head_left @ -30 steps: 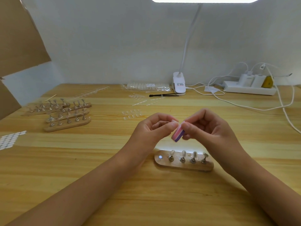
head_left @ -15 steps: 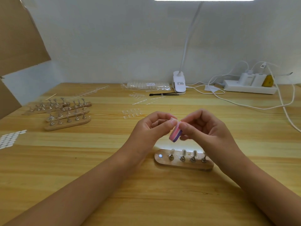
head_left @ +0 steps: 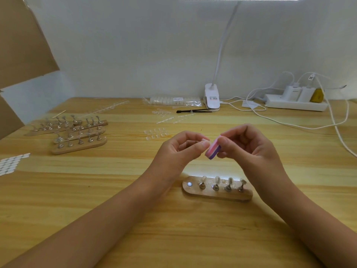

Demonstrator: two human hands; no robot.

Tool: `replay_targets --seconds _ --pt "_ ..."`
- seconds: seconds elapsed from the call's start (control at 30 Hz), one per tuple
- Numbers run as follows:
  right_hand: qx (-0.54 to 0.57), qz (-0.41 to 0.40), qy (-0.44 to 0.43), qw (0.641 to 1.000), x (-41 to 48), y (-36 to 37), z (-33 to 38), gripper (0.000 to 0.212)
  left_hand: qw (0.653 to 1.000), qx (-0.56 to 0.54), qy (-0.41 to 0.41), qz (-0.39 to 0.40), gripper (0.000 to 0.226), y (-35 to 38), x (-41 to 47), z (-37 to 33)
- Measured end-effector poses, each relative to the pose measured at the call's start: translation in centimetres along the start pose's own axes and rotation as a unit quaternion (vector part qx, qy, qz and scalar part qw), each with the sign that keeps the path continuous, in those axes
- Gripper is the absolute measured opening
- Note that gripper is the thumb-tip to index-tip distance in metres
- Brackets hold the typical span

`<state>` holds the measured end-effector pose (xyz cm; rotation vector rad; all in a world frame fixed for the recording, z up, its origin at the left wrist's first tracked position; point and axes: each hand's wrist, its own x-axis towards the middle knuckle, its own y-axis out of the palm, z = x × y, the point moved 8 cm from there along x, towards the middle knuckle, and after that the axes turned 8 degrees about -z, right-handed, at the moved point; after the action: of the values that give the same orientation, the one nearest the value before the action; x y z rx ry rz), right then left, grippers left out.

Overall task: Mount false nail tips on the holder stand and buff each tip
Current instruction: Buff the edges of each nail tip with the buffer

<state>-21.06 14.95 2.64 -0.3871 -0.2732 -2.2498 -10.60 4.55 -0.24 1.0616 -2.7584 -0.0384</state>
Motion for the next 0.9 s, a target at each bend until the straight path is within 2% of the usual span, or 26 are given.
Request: replay_targets --seconds 0.13,0.27,0.4,0.47,0.6,0.67,0.8,0.9 --pt "-0.007 0.044 0.018 0.999 -0.3 0.8 -0.3 0.027 1.000 0.003 -0.003 -0.004 0.012 -0.1 0.0 0.0" --pt "-0.003 0.032 0.019 0.999 -0.2 0.7 -0.3 0.027 1.000 -0.017 -0.015 -0.016 0.024 -0.3 0.2 0.3" --pt "-0.013 0.096 0.039 0.995 -0.7 1.7 -0.5 0.030 0.999 -0.029 -0.019 -0.007 0.021 -0.1 0.2 0.3" --pt "-0.010 0.076 0.024 0.997 -0.6 1.4 -0.1 0.027 0.999 -0.032 -0.017 -0.005 0.019 -0.1 0.1 0.1" --pt "0.014 -0.016 0.012 1.000 0.2 -0.6 0.3 0.027 0.999 -0.029 -0.018 -0.001 0.016 0.0 0.1 0.1" --pt "0.010 -0.011 0.015 1.000 0.2 -0.5 0.2 0.027 1.000 -0.024 -0.020 0.006 0.013 0.1 0.0 0.2" --pt "0.002 0.054 0.026 0.998 -0.3 0.7 0.1 0.028 0.999 -0.032 -0.016 0.014 0.003 0.3 0.0 0.1" --pt "0.006 0.065 0.029 0.997 -0.3 0.9 0.3 0.029 0.999 -0.042 -0.014 0.014 0.005 0.2 0.0 -0.2"
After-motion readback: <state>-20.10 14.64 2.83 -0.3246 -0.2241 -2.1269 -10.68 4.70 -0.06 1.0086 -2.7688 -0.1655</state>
